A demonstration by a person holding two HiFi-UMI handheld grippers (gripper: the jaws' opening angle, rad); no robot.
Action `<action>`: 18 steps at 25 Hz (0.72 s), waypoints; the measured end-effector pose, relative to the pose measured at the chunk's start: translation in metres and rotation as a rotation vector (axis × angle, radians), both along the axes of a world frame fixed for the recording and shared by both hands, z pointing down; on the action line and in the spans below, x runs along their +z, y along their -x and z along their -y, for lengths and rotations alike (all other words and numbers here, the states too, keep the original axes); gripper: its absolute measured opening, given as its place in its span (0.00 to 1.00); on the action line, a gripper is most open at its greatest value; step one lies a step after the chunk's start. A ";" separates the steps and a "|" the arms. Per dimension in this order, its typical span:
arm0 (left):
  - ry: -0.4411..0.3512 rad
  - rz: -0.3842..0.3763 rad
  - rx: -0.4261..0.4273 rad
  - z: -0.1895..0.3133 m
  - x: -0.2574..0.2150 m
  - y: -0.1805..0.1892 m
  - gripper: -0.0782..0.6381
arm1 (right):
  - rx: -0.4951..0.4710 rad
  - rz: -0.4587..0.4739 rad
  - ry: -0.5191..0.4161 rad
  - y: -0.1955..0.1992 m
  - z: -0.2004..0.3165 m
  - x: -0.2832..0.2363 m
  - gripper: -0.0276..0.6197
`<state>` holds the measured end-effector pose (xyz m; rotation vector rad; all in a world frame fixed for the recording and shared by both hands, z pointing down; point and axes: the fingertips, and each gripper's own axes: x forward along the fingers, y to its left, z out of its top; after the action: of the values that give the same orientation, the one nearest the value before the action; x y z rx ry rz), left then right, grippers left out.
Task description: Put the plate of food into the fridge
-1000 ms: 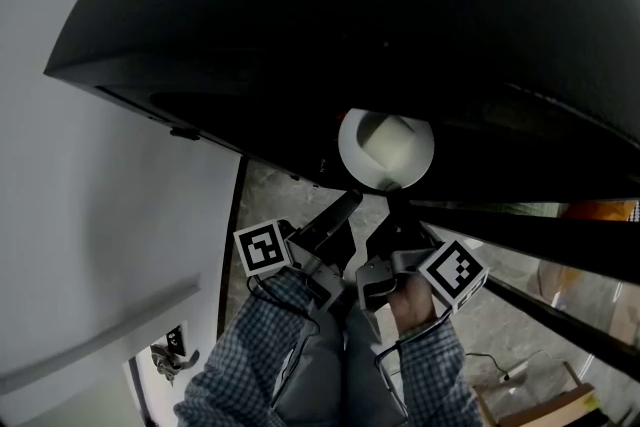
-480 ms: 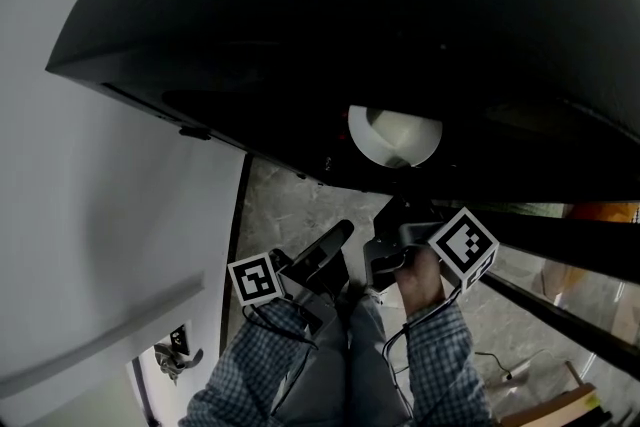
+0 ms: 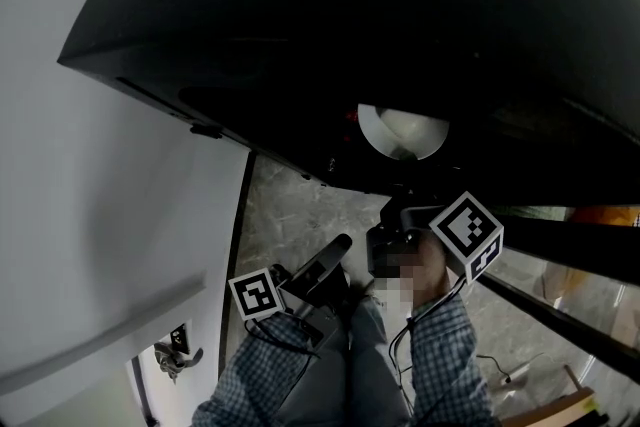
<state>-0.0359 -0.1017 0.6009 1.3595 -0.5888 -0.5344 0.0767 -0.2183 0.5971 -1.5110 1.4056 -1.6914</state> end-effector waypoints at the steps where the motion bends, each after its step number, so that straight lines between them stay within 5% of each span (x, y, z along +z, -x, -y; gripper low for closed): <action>1: 0.002 0.006 0.003 -0.002 0.001 0.000 0.28 | -0.019 -0.013 -0.006 0.001 0.001 0.000 0.09; 14: -0.011 0.032 0.024 -0.004 0.002 -0.002 0.28 | -0.105 -0.018 -0.089 0.002 -0.007 -0.012 0.25; 18: -0.023 0.165 0.101 -0.009 0.012 -0.007 0.28 | -0.135 0.015 -0.147 0.003 -0.022 -0.016 0.24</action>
<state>-0.0284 -0.0927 0.6125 1.4564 -0.6451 -0.3508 0.0737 -0.1962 0.5807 -1.3474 1.6181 -1.6334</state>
